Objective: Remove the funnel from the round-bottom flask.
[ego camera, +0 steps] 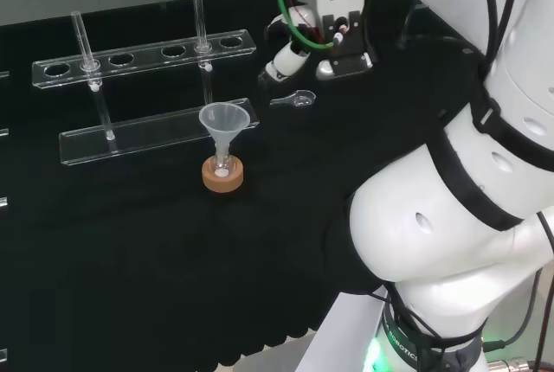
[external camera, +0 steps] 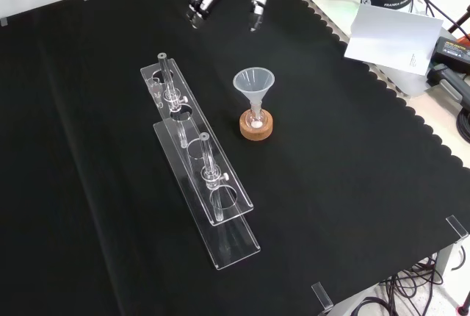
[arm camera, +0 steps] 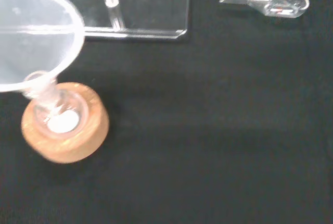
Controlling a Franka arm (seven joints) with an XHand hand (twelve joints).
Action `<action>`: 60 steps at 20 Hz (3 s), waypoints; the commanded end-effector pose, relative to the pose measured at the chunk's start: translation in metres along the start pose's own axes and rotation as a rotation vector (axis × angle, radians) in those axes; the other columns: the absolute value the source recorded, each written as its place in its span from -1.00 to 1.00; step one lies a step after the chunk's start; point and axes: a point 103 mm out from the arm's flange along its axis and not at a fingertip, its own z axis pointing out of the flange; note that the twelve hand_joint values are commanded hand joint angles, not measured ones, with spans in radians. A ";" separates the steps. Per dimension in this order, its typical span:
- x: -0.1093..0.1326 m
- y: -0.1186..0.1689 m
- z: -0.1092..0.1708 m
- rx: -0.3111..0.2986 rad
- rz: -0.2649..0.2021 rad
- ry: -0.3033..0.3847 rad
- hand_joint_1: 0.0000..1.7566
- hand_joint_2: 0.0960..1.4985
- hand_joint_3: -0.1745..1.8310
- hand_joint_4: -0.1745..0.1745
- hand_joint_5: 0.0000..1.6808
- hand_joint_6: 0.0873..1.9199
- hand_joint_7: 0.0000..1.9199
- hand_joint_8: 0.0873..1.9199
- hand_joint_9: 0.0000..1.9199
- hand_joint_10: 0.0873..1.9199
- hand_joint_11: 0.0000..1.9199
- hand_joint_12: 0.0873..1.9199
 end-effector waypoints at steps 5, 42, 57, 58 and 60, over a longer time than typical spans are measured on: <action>0.049 -0.020 0.006 0.081 -0.020 -0.010 -0.31 0.04 -0.89 -0.19 -0.84 -1.00 -1.00 -0.52 -0.81 -0.23 -0.72 0.51; 0.082 0.023 0.048 0.230 -0.161 -0.054 -0.24 -0.04 -0.90 -0.07 -1.00 -1.00 -1.00 -0.94 -0.96 -0.11 -0.66 0.55; 0.085 0.035 0.070 0.213 -0.162 -0.061 -0.24 -0.03 -0.90 -0.07 -1.00 -1.00 -1.00 -0.93 -0.96 -0.10 -0.65 0.55; 0.085 0.035 0.070 0.211 -0.164 -0.061 -0.24 -0.03 -0.90 -0.08 -1.00 -1.00 -1.00 -0.93 -0.96 -0.10 -0.65 0.55; 0.083 0.034 0.068 0.208 -0.165 -0.060 -0.24 -0.03 -0.90 -0.08 -0.99 -1.00 -1.00 -0.92 -0.95 -0.10 -0.65 0.54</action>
